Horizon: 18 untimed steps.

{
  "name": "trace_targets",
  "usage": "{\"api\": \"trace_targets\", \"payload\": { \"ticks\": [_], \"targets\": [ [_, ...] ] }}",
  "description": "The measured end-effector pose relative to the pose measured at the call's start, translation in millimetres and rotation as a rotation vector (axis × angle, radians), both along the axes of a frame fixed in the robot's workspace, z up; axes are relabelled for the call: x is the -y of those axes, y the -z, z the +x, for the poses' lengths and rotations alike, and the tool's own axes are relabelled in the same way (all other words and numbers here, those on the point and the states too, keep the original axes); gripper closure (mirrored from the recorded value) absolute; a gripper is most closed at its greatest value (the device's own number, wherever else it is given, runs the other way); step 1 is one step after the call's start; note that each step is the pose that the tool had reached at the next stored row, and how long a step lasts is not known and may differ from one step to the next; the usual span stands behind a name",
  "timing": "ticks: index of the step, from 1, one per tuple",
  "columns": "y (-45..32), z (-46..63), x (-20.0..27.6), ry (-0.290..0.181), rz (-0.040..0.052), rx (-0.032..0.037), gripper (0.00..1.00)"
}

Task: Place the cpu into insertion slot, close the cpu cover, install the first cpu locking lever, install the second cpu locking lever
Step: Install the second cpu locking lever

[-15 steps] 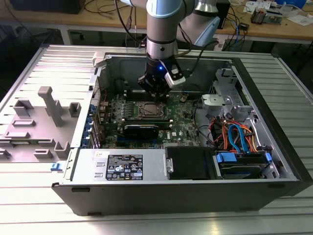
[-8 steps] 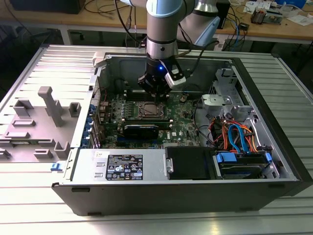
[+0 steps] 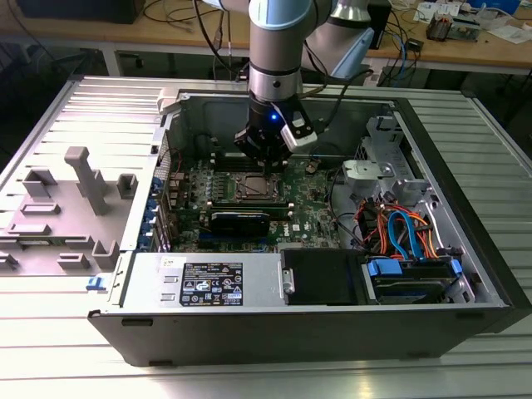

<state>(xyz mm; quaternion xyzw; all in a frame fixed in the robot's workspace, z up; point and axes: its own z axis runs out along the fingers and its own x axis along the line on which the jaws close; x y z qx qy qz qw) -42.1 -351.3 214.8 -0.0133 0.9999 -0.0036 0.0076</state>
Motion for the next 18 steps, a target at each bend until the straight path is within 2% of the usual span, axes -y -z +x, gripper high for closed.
{"api": "trace_targets", "payload": {
  "ticks": [2, 9, 11, 16, 18],
  "targets": [
    [0.0, 0.0, 3.3, 0.0, 0.0, -0.0001, 0.89],
    [-4.3, 0.0, 3.9, 0.0, 0.0001, -0.0003, 0.89],
    [-4.4, 0.1, 5.6, 0.0, 0.0, -0.0004, 0.89],
    [-4.4, 0.0, 17.7, 0.0, -0.0001, -0.0004, 0.89],
    [-4.5, 0.0, 19.6, 0.0, -0.0001, -0.0004, 0.89]
  ]
}}
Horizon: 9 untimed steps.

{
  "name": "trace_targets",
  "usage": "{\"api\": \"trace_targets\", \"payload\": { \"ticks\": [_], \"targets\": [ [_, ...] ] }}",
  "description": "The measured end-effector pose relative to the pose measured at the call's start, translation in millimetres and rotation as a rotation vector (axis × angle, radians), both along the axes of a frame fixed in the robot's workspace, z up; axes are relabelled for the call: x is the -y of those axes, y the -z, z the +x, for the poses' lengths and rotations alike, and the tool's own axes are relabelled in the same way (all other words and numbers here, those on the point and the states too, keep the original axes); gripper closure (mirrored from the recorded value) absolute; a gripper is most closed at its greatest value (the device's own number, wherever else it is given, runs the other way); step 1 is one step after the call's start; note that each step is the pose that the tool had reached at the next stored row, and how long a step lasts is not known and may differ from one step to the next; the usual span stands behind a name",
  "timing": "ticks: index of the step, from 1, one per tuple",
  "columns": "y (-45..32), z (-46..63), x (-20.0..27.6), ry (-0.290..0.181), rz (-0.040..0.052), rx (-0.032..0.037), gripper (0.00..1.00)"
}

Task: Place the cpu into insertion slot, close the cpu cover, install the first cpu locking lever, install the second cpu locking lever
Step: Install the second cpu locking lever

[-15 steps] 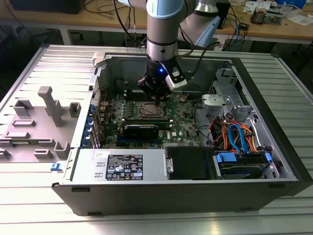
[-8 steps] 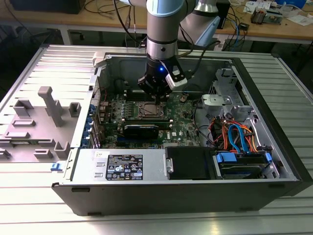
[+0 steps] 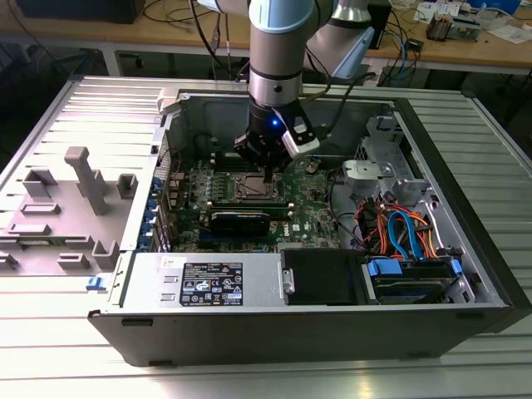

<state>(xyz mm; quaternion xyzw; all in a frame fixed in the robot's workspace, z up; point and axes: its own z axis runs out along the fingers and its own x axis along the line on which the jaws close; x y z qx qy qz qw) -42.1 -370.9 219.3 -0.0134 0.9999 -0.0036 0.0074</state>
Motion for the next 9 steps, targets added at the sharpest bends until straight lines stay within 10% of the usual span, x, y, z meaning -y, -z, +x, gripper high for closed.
{"api": "trace_targets", "payload": {
  "ticks": [9],
  "targets": [
    [-9.2, 0.1, 1.5, 0.0, 0.0, -0.0007, 0.89]
  ]
}}
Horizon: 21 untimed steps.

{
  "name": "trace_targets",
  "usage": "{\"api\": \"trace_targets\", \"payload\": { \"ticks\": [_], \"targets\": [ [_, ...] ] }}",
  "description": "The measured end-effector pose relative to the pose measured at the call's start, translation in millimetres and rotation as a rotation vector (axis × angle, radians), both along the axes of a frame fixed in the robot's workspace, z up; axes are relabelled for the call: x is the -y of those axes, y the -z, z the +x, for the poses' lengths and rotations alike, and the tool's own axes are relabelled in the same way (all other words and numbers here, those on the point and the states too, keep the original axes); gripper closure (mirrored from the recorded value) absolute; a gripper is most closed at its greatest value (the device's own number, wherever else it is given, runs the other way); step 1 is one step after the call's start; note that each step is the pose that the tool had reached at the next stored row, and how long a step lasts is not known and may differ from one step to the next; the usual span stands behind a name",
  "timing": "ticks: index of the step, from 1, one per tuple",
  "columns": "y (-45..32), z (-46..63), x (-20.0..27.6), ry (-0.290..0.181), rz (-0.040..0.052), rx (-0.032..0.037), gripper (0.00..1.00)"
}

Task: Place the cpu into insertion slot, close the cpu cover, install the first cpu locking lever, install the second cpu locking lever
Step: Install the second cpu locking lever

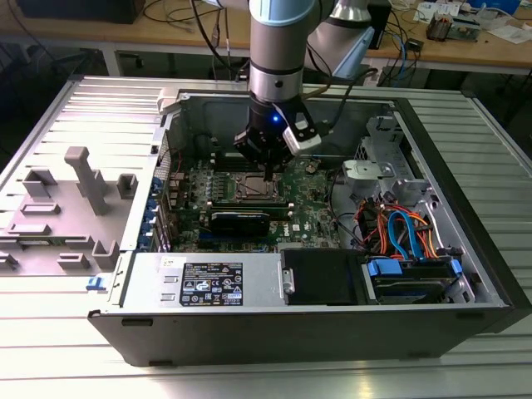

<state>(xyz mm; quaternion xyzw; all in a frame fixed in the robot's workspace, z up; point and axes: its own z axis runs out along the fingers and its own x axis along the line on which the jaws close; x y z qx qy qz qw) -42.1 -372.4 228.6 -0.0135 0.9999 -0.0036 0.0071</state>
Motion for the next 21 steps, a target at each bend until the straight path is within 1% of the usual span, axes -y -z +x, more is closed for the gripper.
{"api": "trace_targets", "payload": {
  "ticks": [2, 4, 7, 8, 10, 12, 14, 16, 18, 20, 21],
  "targets": [
    [0.0, -0.1, 2.3, 0.0, 0.0, 0.0, 0.89],
    [0.0, -0.1, 5.7, 0.0, 0.0, 0.0, 0.89],
    [0.0, -0.1, 13.0, 0.0, 0.0001, 0.0, 0.89],
    [0.0, 0.0, 14.5, 0.0, 0.0, 0.0, 0.89],
    [-0.6, -0.1, 16.8, 0.0, 0.0, 0.0, 0.89],
    [-2.3, -0.1, 17.7, 0.0, -0.0001, -0.0001, 0.89],
    [-6.3, -0.1, 18.7, 0.0, 0.0, 0.0, 0.89],
    [-7.6, 0.0, 19.8, 0.0, 0.0002, 0.0001, 0.89],
    [-7.8, 0.0, 22.9, 0.0, 0.0, 0.0, 0.89],
    [-7.8, -0.1, 27.9, 0.0, 0.0, 0.0, 0.89],
    [-7.8, -0.1, 31.3, 0.0, 0.0001, 0.0, 0.89]
  ]
}}
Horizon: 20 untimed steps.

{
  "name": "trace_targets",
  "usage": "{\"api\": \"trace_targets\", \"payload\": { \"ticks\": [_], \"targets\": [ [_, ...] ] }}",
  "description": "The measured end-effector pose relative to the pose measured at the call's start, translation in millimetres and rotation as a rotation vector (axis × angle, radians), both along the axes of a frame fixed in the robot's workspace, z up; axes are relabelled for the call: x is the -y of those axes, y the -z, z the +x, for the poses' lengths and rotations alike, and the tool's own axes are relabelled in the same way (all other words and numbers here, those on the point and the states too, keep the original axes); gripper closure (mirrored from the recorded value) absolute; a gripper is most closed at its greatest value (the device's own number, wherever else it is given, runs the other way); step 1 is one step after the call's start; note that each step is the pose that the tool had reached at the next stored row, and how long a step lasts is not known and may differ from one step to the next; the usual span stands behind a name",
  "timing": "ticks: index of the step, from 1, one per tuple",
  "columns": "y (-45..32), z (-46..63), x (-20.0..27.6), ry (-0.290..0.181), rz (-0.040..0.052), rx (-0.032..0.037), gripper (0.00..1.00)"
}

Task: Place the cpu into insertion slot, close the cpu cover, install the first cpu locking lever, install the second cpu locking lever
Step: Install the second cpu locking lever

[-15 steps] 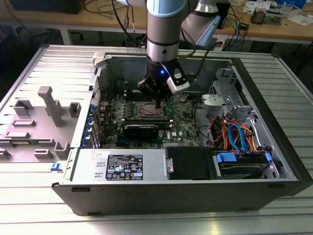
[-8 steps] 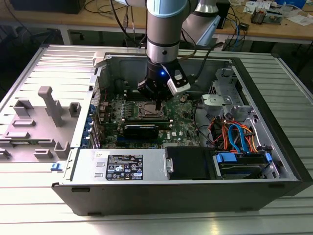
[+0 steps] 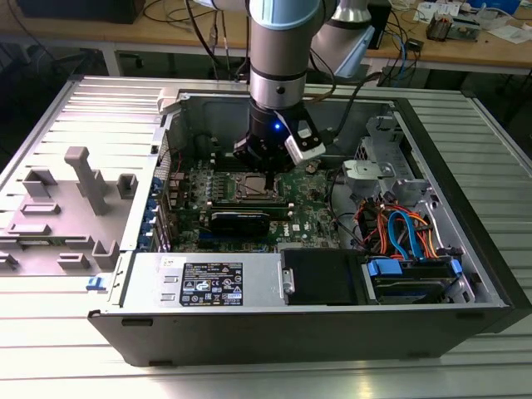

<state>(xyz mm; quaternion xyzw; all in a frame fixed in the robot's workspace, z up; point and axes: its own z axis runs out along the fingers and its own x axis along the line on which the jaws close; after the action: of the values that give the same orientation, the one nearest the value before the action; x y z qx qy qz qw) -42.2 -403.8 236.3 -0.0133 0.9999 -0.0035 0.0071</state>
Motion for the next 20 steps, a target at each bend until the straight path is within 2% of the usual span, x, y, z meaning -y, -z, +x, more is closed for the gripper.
{"api": "trace_targets", "payload": {
  "ticks": [1, 2, 3, 5, 20],
  "targets": [
    [0.0, 0.0, 2.4, 0.0, 0.0, 0.0, 0.89],
    [-0.1, 0.0, 7.8, 0.0, -0.0001, 0.0, 0.89],
    [-4.6, 0.0, 8.6, 0.0, -0.0001, 0.0, 0.89],
    [-6.5, -14.4, 11.3, 0.0, 0.0061, 0.0, 0.89],
    [-6.5, -15.0, 11.4, 0.0, 0.006, 0.0, 0.89]
  ]
}}
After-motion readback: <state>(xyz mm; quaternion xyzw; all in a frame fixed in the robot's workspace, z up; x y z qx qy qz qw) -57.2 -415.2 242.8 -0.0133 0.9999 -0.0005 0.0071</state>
